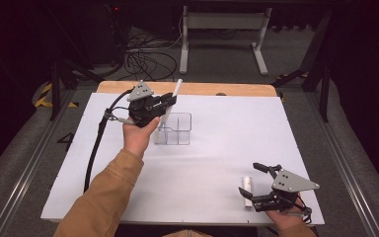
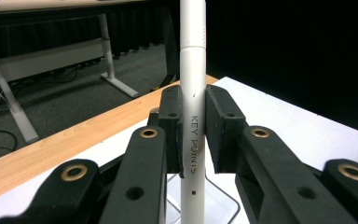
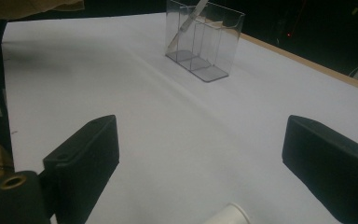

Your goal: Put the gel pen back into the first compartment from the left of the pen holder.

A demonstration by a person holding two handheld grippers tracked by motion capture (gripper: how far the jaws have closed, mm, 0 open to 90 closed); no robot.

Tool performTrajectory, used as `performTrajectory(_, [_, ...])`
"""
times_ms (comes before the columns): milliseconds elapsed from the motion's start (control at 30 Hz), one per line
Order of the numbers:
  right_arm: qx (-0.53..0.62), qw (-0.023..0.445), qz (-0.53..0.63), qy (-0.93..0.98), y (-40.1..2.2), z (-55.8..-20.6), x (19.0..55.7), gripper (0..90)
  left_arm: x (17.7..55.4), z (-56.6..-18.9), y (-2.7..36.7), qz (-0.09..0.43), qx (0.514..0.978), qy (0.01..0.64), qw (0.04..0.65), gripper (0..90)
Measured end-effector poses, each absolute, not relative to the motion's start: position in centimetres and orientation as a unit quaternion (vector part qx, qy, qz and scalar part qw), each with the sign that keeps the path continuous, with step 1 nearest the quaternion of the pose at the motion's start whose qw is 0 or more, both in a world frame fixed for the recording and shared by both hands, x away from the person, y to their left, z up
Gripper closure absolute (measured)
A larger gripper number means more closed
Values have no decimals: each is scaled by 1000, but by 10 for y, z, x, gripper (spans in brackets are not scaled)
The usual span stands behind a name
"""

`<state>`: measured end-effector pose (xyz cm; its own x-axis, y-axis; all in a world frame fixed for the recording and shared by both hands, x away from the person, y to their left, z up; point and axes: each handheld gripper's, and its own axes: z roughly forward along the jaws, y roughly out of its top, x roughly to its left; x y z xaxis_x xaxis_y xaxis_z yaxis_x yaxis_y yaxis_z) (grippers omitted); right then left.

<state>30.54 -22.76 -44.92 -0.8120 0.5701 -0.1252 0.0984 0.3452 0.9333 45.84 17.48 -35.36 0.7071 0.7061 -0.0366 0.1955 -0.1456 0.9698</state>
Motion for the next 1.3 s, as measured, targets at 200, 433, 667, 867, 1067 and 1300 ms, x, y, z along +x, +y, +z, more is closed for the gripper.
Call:
performTrajectory(200, [212, 223, 531, 790, -228, -449, 306, 114, 466, -361, 169, 215, 722, 321, 574, 775])
performTrajectory(433, [210, 222, 533, 789, -228, -450, 306, 114, 471, -366, 163, 213, 717, 326, 578, 774])
performTrajectory(667, [209, 223, 532, 790, -229, -449, 306, 114, 476, -372, 161, 216, 720, 330, 571, 774])
performTrajectory(867, [207, 222, 532, 790, -229, -449, 306, 114, 476, -373, 162, 218, 726, 332, 561, 774])
performTrajectory(1067, [209, 223, 533, 789, -228, -449, 305, 114, 477, -375, 163, 218, 731, 333, 555, 774])
performTrajectory(1300, [210, 221, 535, 788, -228, -449, 305, 114, 479, -378, 162, 214, 733, 334, 552, 774])
